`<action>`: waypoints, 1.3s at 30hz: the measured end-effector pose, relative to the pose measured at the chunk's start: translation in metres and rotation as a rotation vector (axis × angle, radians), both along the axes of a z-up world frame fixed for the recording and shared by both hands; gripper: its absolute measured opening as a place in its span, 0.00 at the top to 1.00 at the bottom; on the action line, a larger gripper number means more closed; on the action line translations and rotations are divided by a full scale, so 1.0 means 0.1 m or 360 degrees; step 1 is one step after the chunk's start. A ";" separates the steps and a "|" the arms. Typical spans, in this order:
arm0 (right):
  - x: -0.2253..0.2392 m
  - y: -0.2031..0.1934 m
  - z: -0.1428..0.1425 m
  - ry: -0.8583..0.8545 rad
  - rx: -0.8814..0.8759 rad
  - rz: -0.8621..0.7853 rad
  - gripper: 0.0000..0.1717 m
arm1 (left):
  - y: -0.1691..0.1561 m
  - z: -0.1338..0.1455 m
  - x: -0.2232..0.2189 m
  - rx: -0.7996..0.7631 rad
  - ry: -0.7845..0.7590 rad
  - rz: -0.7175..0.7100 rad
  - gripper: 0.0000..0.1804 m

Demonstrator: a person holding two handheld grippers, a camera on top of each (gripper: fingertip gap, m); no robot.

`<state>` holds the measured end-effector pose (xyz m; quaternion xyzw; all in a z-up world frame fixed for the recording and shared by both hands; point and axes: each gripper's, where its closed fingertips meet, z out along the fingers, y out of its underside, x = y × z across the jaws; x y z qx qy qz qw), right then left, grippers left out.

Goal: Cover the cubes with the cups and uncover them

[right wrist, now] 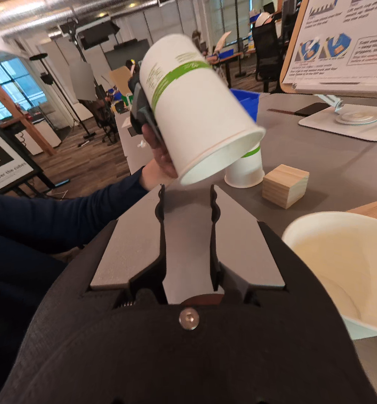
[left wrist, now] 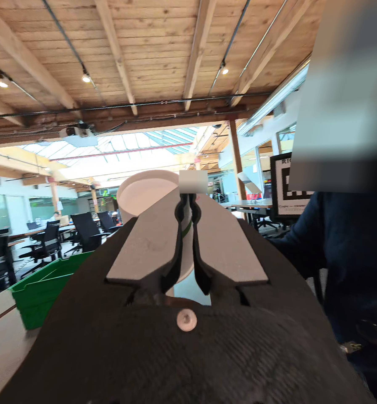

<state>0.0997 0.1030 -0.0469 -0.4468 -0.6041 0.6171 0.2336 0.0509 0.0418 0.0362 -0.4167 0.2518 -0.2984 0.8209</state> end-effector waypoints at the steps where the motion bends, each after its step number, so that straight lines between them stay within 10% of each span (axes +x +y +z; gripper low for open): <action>1: -0.01 0.02 0.03 0.0034 -0.0003 -0.0019 0.77 | -0.02 -0.01 0.04 0.0003 0.0011 -0.0028 1.00; 7: -0.02 -0.02 0.18 0.0145 -0.0131 0.0025 0.78 | 0.04 -0.10 0.25 -0.0043 0.0062 -0.0131 1.00; 13: 0.17 -0.08 0.45 0.0336 -0.0280 0.0235 1.00 | 0.19 -0.24 0.30 -0.0163 0.0146 -0.0078 1.00; 21: 0.21 0.35 0.62 0.0223 0.0229 -0.0011 1.00 | 0.37 -0.34 0.20 -0.0264 0.0141 0.0097 1.00; 39: 0.35 1.20 0.02 -0.0993 0.1407 -0.0039 0.99 | 0.84 -0.56 -0.42 -0.0599 -0.0069 0.0569 1.00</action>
